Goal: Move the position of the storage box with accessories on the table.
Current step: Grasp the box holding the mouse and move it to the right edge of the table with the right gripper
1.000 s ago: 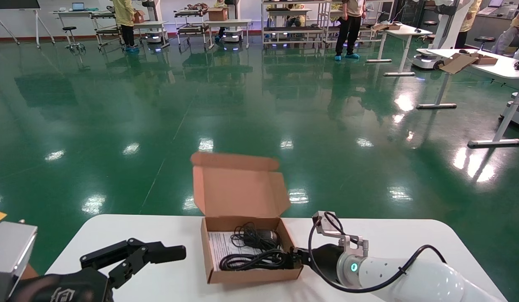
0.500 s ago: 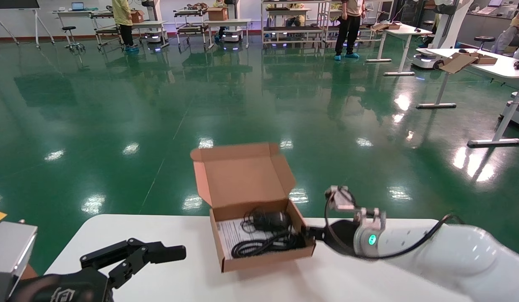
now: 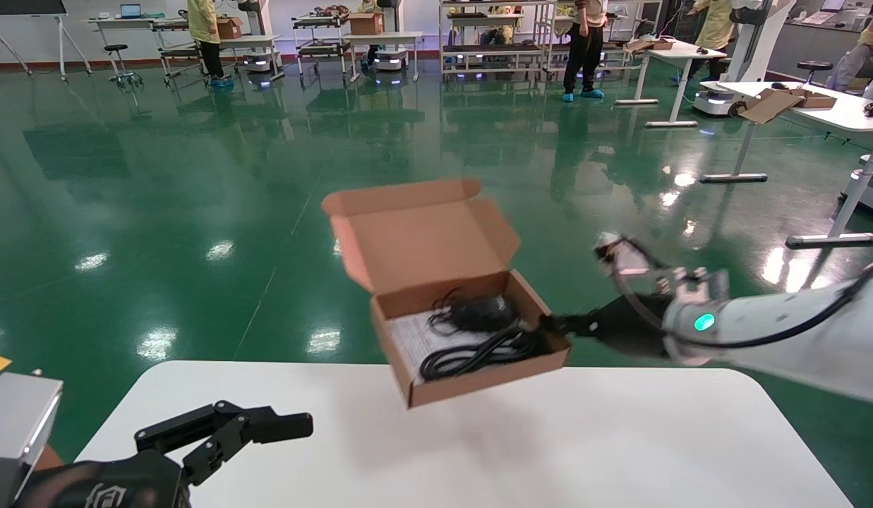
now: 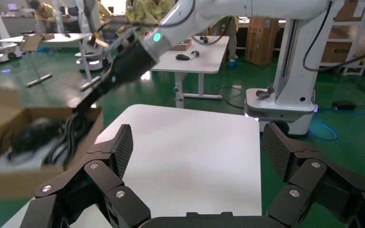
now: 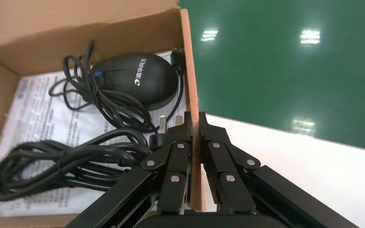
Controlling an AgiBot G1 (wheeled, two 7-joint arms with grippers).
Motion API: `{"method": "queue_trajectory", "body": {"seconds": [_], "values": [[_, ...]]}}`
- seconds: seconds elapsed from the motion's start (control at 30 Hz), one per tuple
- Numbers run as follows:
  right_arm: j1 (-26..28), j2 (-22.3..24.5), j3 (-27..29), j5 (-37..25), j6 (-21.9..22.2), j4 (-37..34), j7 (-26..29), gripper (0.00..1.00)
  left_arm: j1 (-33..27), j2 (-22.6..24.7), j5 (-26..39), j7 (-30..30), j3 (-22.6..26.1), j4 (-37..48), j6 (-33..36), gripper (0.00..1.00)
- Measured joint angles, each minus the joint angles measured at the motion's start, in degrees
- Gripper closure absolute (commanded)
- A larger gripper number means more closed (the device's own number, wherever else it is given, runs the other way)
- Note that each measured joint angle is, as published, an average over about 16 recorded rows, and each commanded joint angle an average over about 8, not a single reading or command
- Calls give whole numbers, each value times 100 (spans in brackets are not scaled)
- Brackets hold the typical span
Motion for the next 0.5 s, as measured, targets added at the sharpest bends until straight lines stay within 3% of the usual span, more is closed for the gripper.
{"method": "queue_trajectory", "body": {"seconds": [0.5], "values": [[639,1292,-46,-225,-369,140,-223,100,0,0,0,0,0,0,0,0]]}}
